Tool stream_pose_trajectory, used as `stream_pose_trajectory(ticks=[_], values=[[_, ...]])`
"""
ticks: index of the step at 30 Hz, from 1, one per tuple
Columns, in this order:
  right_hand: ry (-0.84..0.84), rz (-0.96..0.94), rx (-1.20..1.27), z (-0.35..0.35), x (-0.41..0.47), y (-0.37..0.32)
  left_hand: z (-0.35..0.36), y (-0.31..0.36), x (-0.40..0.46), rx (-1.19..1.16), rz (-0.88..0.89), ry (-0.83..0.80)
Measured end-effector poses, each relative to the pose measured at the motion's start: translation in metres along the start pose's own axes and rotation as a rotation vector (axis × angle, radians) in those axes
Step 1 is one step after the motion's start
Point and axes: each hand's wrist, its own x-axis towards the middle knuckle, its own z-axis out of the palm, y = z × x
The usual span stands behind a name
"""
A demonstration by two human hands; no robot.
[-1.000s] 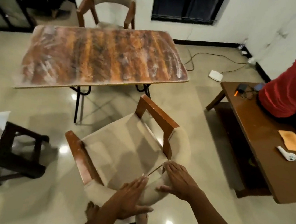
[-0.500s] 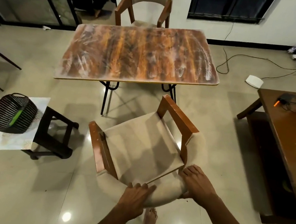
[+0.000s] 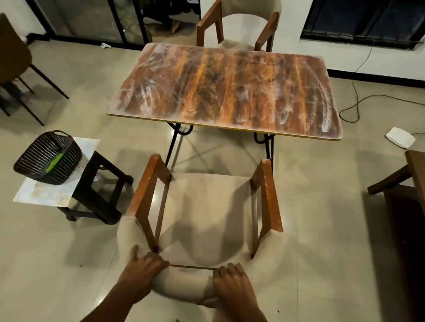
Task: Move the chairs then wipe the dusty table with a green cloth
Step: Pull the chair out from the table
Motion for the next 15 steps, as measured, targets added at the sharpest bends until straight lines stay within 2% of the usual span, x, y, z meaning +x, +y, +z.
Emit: stream_pose_trajectory(ticks=[2, 5, 8, 10, 11, 13, 15], values=[[0.021, 0.017, 0.012, 0.002, 0.002, -0.002, -0.006, -0.004, 0.001, -0.115, -0.069, 0.086], [0.117, 0.046, 0.128, 0.005, -0.010, 0.006, -0.008, -0.004, 0.005, -0.063, -0.131, 0.117], [0.136, 0.088, 0.204, 0.001, -0.008, 0.001, -0.011, -0.022, 0.006, -0.032, -0.207, 0.012], [0.105, 0.115, 0.193, 0.001, -0.012, 0.007, -0.030, -0.003, -0.002, 0.022, -0.235, -0.124], [0.079, 0.136, 0.191, 0.003, -0.014, 0.010, -0.040, 0.009, -0.006, 0.032, -0.217, -0.102], [0.027, 0.164, 0.191, 0.006, -0.017, 0.013, -0.043, 0.015, -0.011, -0.005, -0.185, -0.167], [-0.002, 0.167, 0.191, 0.005, -0.014, 0.009, -0.037, 0.008, -0.007, -0.002, -0.165, -0.129]])
